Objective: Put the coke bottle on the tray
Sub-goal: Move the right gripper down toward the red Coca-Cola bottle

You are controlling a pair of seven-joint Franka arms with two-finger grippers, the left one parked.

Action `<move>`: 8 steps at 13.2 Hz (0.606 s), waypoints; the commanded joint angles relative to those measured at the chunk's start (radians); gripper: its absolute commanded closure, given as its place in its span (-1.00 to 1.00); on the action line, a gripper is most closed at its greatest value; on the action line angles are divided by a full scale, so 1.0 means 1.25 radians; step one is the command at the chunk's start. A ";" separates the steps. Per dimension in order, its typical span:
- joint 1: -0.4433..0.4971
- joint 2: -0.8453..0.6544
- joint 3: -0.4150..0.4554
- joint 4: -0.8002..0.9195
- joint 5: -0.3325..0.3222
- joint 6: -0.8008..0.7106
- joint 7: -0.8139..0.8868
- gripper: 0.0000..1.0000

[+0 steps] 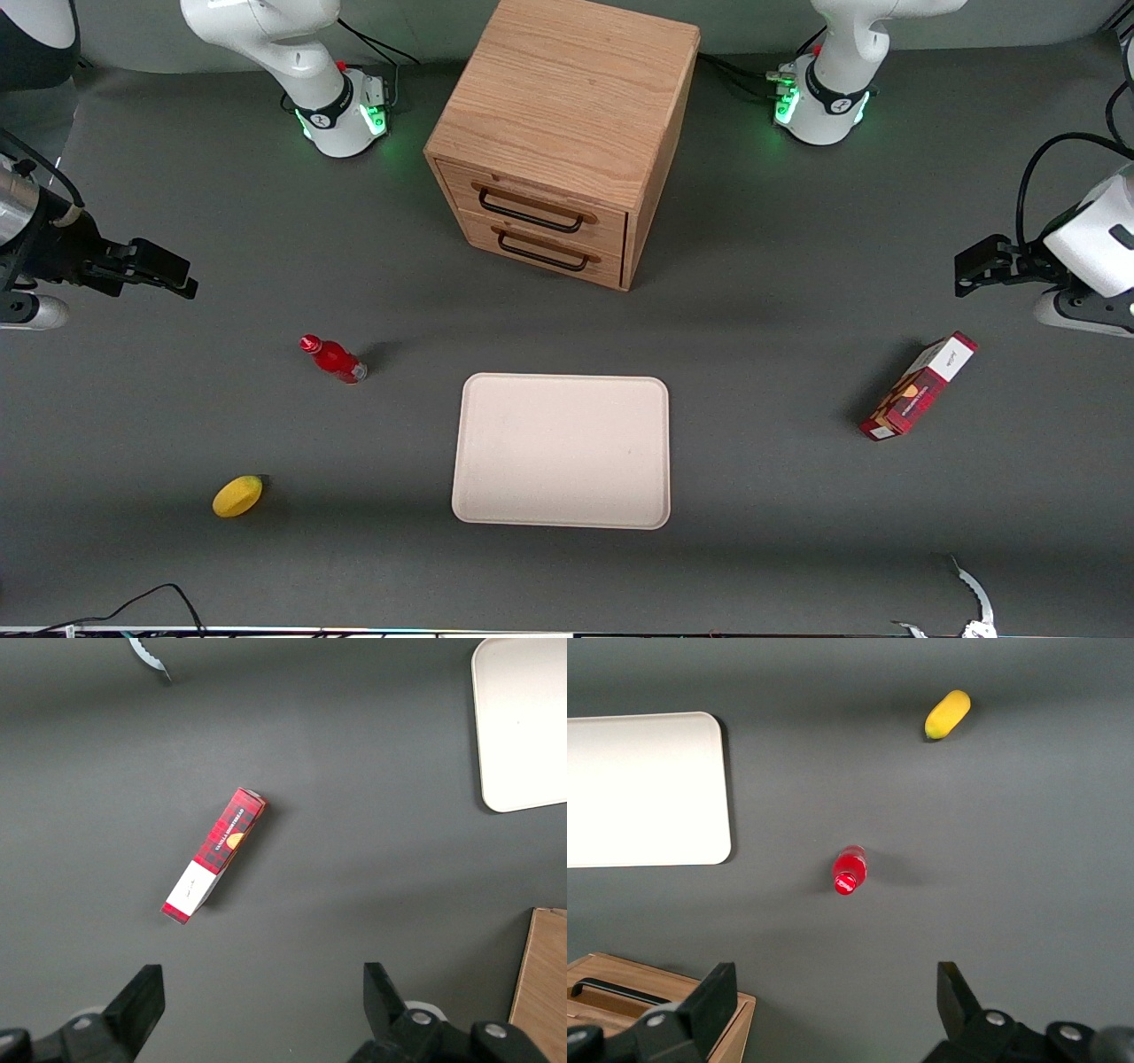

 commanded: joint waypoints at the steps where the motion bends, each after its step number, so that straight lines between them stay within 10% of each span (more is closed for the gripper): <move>1: 0.002 -0.001 -0.006 0.018 0.007 -0.021 -0.009 -1.00; 8: 0.008 0.002 -0.002 0.013 0.007 -0.021 -0.010 -1.00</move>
